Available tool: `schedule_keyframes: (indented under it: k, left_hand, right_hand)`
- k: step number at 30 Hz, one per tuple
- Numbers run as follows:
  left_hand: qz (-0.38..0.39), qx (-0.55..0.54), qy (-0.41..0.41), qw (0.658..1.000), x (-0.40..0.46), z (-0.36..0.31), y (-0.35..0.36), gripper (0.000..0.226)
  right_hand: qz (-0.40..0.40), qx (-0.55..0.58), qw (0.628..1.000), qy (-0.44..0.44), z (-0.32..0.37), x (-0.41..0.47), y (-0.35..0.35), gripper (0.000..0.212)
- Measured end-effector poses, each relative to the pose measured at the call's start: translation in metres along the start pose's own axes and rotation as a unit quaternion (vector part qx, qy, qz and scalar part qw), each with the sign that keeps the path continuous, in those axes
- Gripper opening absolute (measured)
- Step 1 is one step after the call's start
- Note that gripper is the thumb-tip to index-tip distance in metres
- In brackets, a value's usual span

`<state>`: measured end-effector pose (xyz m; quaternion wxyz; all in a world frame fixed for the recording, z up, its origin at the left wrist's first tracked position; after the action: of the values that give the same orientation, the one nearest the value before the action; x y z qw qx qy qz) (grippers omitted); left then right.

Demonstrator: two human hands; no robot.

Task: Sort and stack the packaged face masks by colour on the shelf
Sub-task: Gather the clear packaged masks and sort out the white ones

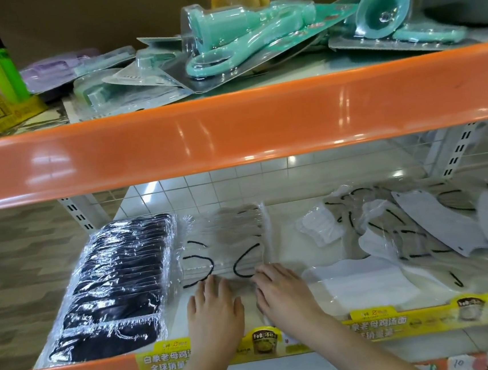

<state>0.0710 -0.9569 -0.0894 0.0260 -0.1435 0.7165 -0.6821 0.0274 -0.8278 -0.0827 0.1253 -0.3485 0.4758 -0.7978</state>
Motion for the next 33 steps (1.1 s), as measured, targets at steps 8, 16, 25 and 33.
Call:
schedule_keyframes:
  k: [8, 16, 25, 33]
  left_hand:
    - [-0.078, -0.016, 0.022, 0.997, 0.005, -0.031, -0.031, 0.023]
    - [-0.106, -0.080, 0.122, 0.984, 0.018, -0.128, -0.044, 0.009]
    - [0.001, -0.167, 0.157, 0.973, 0.021, -0.248, -0.029, 0.016]
    - [0.009, -0.193, 0.185, 0.963, 0.016, -0.311, -0.009, 0.034]
  right_hand:
    - [-0.018, 0.031, 0.999, 0.039, -0.010, 0.000, -0.020, 0.031]
    - [-0.075, -0.001, 0.992, 0.105, -0.090, -0.031, -0.080, 0.024]
    - [-0.054, -0.076, 0.976, 0.198, -0.174, -0.079, -0.133, 0.023]
    - [-0.014, -0.150, 0.966, 0.209, -0.224, -0.106, -0.156, 0.045]
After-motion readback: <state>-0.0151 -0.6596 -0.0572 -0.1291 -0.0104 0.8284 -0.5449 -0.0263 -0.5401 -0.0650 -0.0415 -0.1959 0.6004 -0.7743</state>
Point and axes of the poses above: each hand's wrist, its own x-axis towards the middle knuckle, its own y-axis out of the palm, z = x × y, the point moved 6 cm from there along x, towards the middle knuckle, and after that the axes turned 3 degrees about x, right-handed, at the moved point
